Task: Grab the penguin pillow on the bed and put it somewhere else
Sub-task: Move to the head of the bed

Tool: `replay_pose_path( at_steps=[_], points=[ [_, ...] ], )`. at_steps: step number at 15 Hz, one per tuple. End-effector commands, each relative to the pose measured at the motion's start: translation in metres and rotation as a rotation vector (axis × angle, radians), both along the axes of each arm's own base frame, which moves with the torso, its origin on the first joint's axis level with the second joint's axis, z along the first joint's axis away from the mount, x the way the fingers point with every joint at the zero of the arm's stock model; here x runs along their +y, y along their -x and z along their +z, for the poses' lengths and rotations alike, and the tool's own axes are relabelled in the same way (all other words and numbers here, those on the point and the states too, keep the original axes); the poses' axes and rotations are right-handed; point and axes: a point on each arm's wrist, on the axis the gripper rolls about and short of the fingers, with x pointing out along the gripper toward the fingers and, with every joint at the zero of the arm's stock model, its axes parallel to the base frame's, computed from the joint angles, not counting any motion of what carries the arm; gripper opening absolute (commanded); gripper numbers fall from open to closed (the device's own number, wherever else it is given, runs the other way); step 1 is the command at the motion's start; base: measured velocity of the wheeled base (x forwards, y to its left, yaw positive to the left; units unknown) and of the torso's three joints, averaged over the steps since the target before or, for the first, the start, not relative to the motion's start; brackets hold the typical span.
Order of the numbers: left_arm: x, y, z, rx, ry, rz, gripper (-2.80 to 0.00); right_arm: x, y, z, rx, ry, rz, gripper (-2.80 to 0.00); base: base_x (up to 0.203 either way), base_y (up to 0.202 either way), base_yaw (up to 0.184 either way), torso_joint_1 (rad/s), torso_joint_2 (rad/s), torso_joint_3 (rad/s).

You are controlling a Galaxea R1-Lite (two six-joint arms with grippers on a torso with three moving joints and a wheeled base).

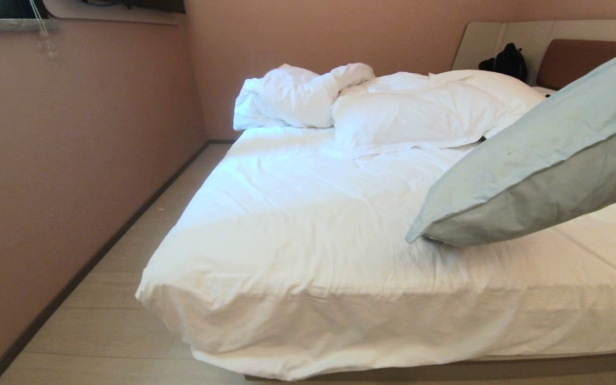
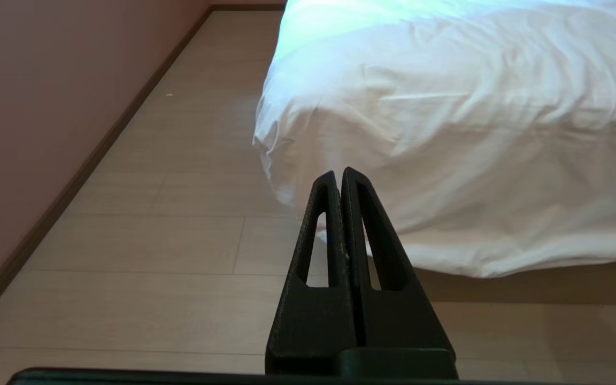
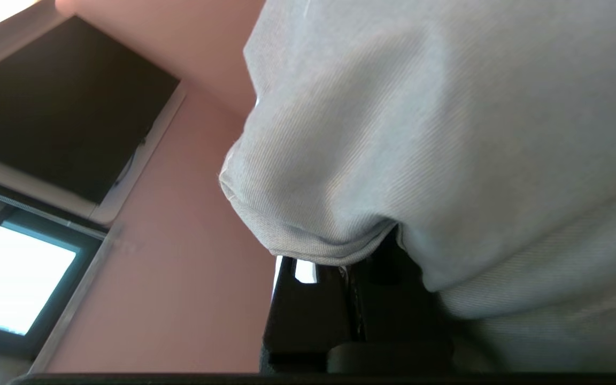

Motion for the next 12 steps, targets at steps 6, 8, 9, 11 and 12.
replay_pose_path(
  at_steps=[6,8,9,11,12],
  points=[
    [0.0,-0.0001,-0.0004,0.001,0.001,0.001,-2.8,-0.0002,-0.001,-0.0001,0.0,-0.004,0.003,-2.8,0.001,-0.176,0.001,0.002,0.0,0.004],
    [0.0,-0.0001,-0.0004,0.001,0.001,0.001,-2.8,-0.0008,-0.0014,-0.0003,0.0,-0.005,0.002,-2.8,0.0,-0.192,0.0,0.0,0.01,0.003],
    [0.0,-0.0001,-0.0004,0.001,0.001,0.001,-2.8,-0.001,-0.002,-0.0005,0.0,-0.004,0.003,-2.8,0.0,-0.194,0.002,0.007,0.01,-0.002],
    [0.0,-0.0001,-0.0004,0.001,0.001,0.001,-2.8,-0.0011,-0.0022,-0.0007,0.001,-0.005,0.003,-2.8,0.0,-0.194,0.001,0.002,0.0,0.003],
    [0.0,-0.0001,-0.0004,0.001,0.001,0.001,-2.8,-0.0013,-0.0025,-0.0009,0.002,-0.005,0.002,-2.8,0.0,-0.195,0.001,0.007,0.0,0.002]
  ],
)
